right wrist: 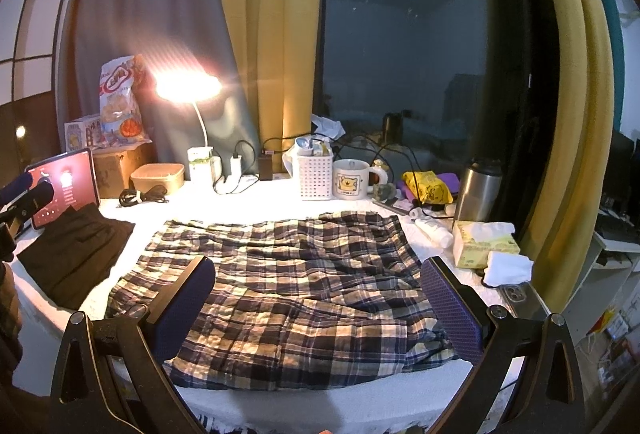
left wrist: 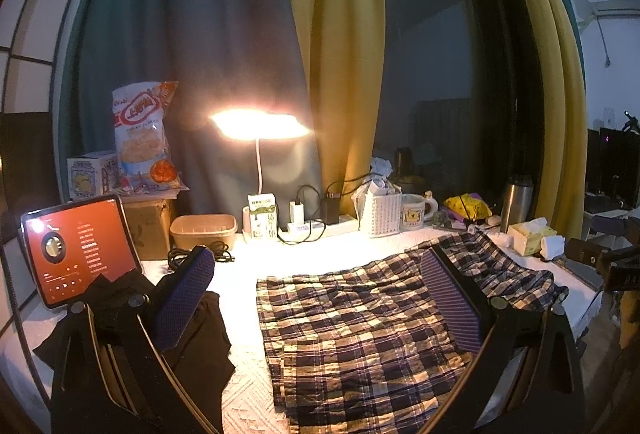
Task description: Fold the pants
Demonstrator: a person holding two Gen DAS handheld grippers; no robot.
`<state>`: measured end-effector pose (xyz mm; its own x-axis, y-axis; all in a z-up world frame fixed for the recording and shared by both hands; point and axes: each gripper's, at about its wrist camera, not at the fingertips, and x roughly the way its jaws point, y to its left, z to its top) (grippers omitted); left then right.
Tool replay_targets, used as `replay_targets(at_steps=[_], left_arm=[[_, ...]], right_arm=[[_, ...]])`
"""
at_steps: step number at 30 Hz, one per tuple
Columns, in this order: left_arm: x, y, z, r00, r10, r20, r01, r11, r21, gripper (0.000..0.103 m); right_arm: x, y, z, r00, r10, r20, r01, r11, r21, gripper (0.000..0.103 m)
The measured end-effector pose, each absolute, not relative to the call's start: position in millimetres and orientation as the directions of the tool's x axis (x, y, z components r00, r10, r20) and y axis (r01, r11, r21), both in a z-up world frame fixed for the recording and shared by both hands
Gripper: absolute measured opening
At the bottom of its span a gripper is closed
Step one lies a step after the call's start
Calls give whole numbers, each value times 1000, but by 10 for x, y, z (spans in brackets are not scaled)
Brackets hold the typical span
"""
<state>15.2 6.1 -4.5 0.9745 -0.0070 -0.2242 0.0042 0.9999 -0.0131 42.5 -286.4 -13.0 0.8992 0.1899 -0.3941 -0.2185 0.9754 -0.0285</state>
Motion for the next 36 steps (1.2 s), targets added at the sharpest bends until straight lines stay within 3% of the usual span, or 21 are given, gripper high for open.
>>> replay_targets(at_steps=[36], left_arm=[[1948, 235, -731, 828, 39, -560, -46, 999, 2, 102]], right_arm=[[2378, -2966, -718, 776, 178, -605, -221, 975, 3, 103]])
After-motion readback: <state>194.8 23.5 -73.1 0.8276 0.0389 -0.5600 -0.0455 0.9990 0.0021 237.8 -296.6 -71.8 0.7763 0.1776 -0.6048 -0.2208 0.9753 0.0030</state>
